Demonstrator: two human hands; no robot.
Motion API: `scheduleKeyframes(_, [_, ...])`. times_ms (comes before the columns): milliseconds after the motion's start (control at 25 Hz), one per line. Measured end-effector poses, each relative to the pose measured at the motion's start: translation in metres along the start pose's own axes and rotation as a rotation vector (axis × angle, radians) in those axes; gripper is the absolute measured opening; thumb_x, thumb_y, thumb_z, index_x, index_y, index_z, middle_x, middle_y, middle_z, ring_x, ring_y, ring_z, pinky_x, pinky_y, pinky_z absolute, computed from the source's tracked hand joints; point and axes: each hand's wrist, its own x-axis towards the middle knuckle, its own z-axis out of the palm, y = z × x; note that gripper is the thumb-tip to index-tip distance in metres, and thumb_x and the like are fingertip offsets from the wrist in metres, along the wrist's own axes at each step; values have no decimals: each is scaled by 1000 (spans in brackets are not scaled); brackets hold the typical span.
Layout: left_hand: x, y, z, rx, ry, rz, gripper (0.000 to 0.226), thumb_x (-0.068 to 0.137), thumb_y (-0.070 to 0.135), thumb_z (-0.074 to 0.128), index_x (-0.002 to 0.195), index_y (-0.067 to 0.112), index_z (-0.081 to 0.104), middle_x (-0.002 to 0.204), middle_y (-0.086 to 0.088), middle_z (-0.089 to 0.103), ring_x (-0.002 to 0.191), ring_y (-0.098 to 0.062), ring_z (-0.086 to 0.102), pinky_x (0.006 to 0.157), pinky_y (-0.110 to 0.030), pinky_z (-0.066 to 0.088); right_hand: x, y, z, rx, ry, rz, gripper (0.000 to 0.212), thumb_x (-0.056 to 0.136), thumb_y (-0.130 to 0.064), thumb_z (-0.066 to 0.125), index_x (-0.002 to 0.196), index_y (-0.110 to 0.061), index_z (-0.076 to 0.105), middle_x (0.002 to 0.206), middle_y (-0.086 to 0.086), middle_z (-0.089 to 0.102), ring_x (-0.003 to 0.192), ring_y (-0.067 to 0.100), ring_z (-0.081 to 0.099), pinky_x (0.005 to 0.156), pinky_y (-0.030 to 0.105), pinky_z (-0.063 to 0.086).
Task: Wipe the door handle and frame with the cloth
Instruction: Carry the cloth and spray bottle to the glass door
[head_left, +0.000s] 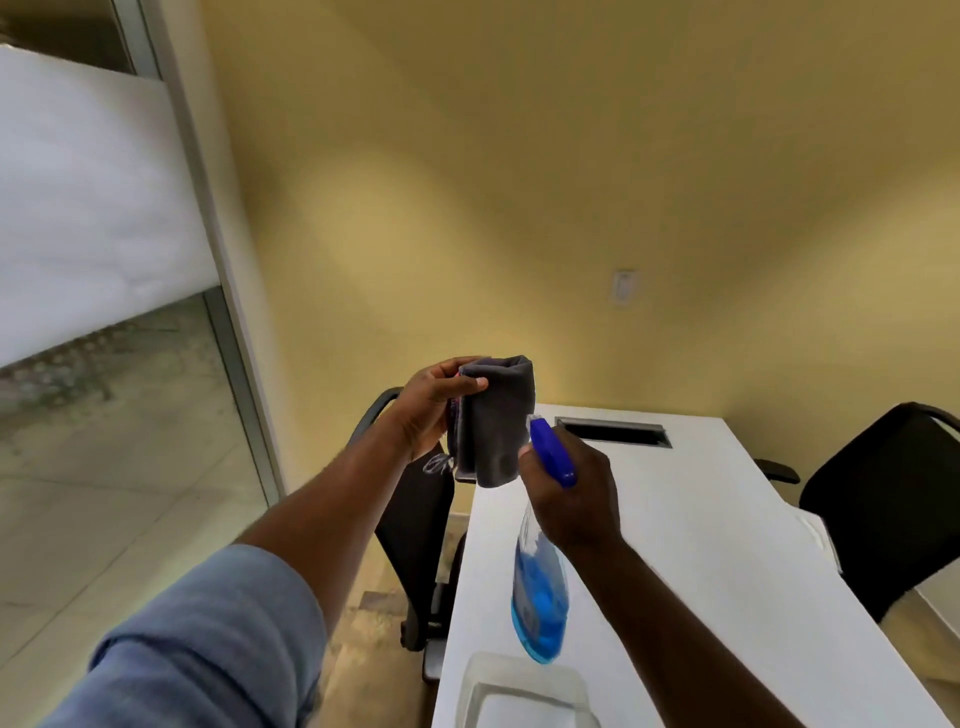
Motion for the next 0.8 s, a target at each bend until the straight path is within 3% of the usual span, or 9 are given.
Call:
scheduleKeyframes(120, [2,31,10,6,-10,41,38,87,10,73,125,11,72,107,-8,78,97,-23,73,75,-33,62,15,-22,-4,-38,-42,-4,16,89,-36,66,81,-26,57,61,-8,55,56,14,56,56,23,49])
scheduleKeyframes(240, [3,53,14,32,3,69,24,96,14,68,119,15,73,103,-5,79,98,-26,71,70,-31,61,21,-45,-10,-63,-29,-37,21,85,-46,62,73,-31,52,54,-15,53,60,8,60,54,19,46])
scheduleKeyframes(320, [3,62,15,41,11,80,20,98,16,67,116,17,74,102,-5,79,99,-26,71,71,-31,61,25,-61,-13,-57,-22,-56,22,80,-51,56,70,-32,50,53,-14,52,64,1,60,53,15,42])
scheduleKeyframes(600, [4,69,15,51,24,99,18,103,20,59,116,17,72,104,-5,77,100,-26,69,74,-32,59,35,-87,-24,-56,-35,-70,25,80,-50,52,69,-29,53,55,-10,53,53,11,56,54,17,43])
scheduleKeyframes(800, [5,69,13,46,36,112,20,103,19,59,117,17,72,103,-4,78,102,-27,69,77,-34,60,37,-93,-22,-138,-35,-82,32,79,-52,51,88,-22,58,65,-7,55,59,13,56,60,22,48])
